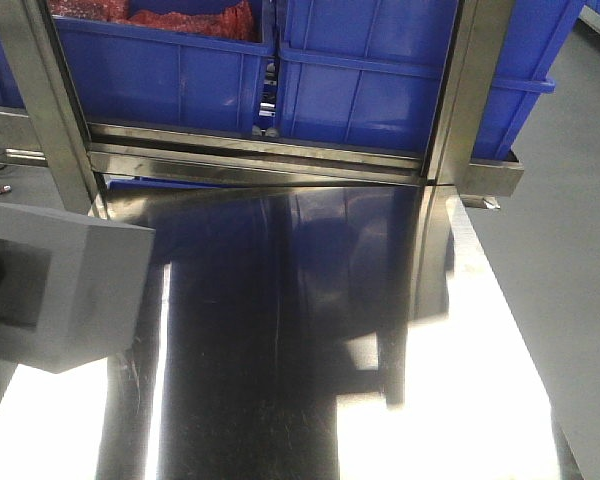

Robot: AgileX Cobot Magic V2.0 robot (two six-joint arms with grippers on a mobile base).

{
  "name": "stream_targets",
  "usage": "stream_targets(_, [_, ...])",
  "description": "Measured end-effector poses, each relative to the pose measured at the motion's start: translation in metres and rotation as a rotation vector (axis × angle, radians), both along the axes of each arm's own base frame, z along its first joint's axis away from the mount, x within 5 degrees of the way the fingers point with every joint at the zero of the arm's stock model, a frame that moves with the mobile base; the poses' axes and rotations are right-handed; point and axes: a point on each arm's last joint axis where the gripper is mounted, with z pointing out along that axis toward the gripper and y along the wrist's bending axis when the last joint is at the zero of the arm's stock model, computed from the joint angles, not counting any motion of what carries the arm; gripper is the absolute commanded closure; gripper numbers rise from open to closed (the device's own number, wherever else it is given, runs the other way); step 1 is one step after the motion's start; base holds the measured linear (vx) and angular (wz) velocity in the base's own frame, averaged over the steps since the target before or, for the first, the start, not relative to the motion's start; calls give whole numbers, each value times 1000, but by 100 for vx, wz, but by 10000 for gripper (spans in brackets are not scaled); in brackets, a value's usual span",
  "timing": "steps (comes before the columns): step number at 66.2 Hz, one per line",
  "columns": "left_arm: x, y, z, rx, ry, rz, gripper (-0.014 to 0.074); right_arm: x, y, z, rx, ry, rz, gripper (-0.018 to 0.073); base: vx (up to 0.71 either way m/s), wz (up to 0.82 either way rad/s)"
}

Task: Sort gray base to blue bin
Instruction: 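Lift the gray block off the table with the left gripper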

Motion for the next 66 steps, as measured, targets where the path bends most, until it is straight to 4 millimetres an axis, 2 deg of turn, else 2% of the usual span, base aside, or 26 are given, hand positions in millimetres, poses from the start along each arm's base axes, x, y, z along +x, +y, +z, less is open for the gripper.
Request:
stream_targets(14, [-13, 5, 6, -23, -56, -2, 594, 0, 0, 0, 0, 0, 0, 564, 0, 0])
stream_targets(66, [-14, 5, 5, -21, -53, -5, 594, 0, 0, 0, 0, 0, 0, 564, 0, 0])
